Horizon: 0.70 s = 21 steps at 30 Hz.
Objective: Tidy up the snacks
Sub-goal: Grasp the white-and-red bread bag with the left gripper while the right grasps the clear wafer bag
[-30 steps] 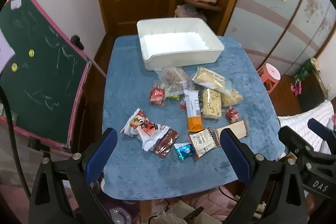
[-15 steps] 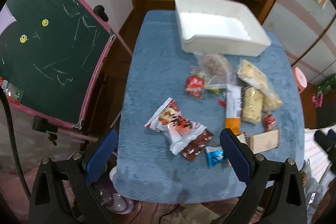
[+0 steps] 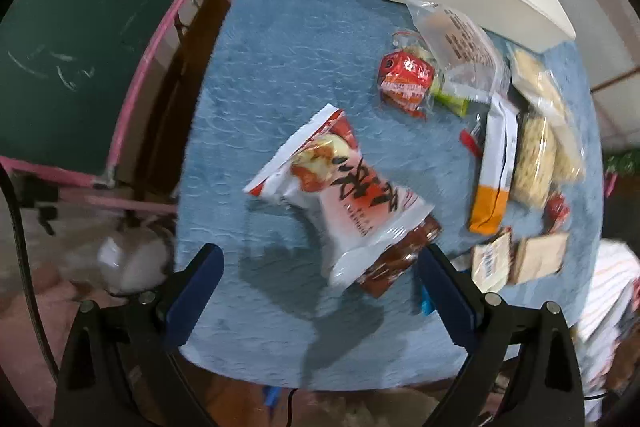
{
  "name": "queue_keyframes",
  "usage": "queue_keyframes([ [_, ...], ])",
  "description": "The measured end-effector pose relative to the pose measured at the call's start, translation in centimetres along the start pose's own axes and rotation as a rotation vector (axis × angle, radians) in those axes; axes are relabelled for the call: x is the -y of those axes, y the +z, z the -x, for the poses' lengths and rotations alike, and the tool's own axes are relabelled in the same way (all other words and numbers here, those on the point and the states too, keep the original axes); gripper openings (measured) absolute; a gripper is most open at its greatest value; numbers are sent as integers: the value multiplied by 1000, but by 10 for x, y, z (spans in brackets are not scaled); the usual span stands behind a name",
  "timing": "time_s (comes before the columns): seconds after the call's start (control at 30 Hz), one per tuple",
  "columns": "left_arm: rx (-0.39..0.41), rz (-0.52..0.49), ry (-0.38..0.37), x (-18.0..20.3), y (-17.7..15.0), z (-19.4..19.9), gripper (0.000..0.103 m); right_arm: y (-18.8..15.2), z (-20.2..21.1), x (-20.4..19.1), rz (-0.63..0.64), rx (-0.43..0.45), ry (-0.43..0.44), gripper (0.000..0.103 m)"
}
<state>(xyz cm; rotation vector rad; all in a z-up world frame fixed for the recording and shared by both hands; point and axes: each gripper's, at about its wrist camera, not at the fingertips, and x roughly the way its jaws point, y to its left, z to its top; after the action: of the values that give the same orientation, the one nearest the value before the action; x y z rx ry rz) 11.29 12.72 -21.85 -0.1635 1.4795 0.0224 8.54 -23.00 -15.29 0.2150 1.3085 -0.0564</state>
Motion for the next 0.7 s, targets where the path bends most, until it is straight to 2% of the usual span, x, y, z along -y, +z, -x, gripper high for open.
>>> queue_keyframes([
  [0.23,-64,163,-85,-3,27,-23,97,29,-13,-12,112,48,-4,89],
  [0.47,-136,282,-79,-6,38,-59,97,63,-52,-54,310,79,-26,89],
  [0.7,-161,323,-66,-10,44,-80,97,82,-98,-97,503,81,-130,89],
])
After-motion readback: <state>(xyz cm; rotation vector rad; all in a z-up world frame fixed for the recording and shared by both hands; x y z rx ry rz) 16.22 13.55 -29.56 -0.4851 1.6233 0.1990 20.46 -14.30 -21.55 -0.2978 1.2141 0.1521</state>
